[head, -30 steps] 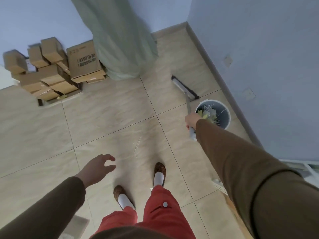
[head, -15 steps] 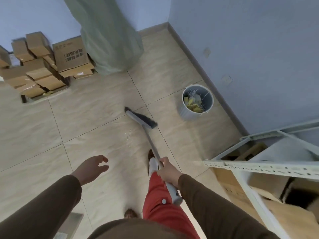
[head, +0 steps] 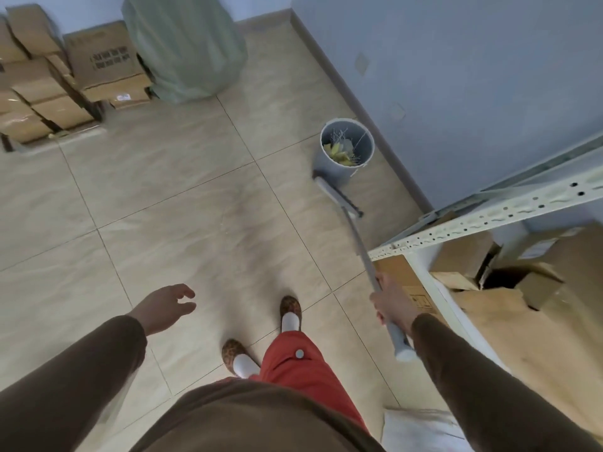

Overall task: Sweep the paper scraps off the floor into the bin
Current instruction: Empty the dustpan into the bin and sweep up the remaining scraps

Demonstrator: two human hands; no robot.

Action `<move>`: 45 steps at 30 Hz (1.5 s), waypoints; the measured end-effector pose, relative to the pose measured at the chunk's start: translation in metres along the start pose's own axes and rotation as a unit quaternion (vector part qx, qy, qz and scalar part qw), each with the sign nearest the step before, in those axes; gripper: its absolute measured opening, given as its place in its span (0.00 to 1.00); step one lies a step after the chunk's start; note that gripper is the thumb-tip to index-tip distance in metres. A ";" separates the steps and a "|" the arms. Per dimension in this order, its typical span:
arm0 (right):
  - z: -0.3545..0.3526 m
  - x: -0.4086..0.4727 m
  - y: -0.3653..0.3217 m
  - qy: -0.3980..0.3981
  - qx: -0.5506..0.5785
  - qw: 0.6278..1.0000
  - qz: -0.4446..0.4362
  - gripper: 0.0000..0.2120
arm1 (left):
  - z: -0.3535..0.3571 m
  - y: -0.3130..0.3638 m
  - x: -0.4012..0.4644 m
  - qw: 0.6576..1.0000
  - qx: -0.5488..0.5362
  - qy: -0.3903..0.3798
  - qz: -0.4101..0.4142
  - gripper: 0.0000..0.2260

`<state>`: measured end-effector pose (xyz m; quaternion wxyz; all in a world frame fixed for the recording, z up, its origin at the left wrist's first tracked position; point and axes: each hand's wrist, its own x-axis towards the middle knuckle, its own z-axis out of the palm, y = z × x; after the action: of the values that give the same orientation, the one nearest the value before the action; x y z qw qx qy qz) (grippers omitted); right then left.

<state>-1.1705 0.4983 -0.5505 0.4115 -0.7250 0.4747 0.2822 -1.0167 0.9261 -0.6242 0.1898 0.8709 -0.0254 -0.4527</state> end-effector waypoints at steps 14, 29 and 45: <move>0.180 0.003 -0.040 -0.105 0.140 0.983 0.059 0.24 | 0.028 -0.043 -0.045 0.998 -0.017 0.020 -0.056 0.13; 0.246 -0.066 -0.128 -0.242 0.314 0.915 0.076 0.05 | 0.039 -0.101 -0.103 0.987 -0.085 0.095 -0.094 0.14; 0.286 -0.174 -0.140 -0.347 0.109 0.931 -0.026 0.11 | 0.018 -0.201 -0.239 0.932 -0.180 0.268 -0.167 0.15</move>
<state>-1.1150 0.8548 -0.5091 0.6340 -0.5447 0.3109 0.4525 -1.1977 1.1584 -0.5187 0.2649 0.9027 0.2536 -0.2250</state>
